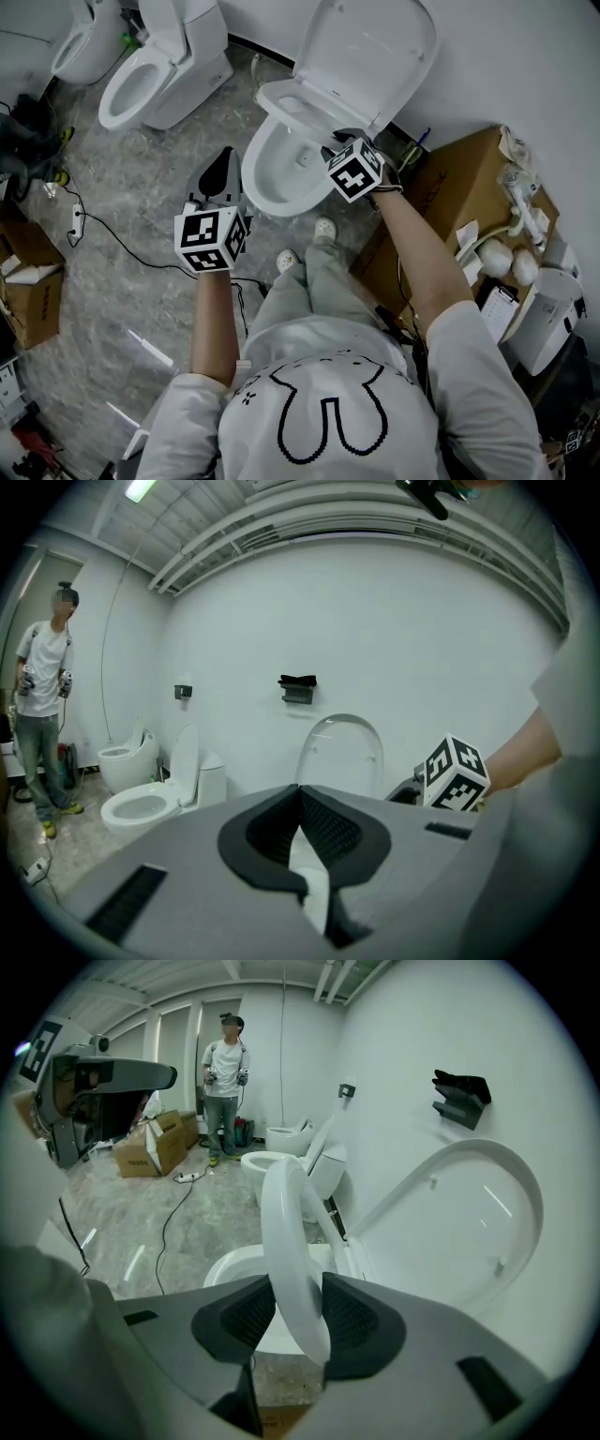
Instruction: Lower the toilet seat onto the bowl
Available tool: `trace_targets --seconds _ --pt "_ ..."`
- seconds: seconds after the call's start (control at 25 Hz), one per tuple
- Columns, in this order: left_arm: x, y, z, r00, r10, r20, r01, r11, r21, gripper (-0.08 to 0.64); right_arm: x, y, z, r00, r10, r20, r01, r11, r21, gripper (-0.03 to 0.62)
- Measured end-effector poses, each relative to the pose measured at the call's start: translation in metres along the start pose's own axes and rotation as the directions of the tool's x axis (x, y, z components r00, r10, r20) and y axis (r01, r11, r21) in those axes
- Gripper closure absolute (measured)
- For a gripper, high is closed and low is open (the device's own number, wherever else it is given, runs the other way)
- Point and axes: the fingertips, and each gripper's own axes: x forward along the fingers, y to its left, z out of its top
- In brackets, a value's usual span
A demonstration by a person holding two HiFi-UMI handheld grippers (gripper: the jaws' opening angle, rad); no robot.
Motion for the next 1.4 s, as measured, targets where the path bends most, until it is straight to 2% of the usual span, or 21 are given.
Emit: trace_targets --seconds 0.36,0.72,1.4 --pt "-0.005 0.004 -0.013 1.0 -0.017 -0.015 0.017 1.0 -0.008 0.551 0.009 0.018 -0.007 1.0 0.021 -0.022 -0.02 1.0 0.024 0.408" --pt "-0.011 0.006 -0.021 1.0 0.006 -0.023 -0.006 1.0 -0.018 0.551 0.018 0.038 -0.015 0.996 0.078 -0.039 -0.076 0.996 0.048 0.381" --pt "-0.008 0.001 -0.05 0.995 0.06 -0.074 -0.064 0.997 -0.05 0.551 0.044 0.076 -0.03 0.98 0.146 -0.139 -0.15 0.989 -0.02 0.354"
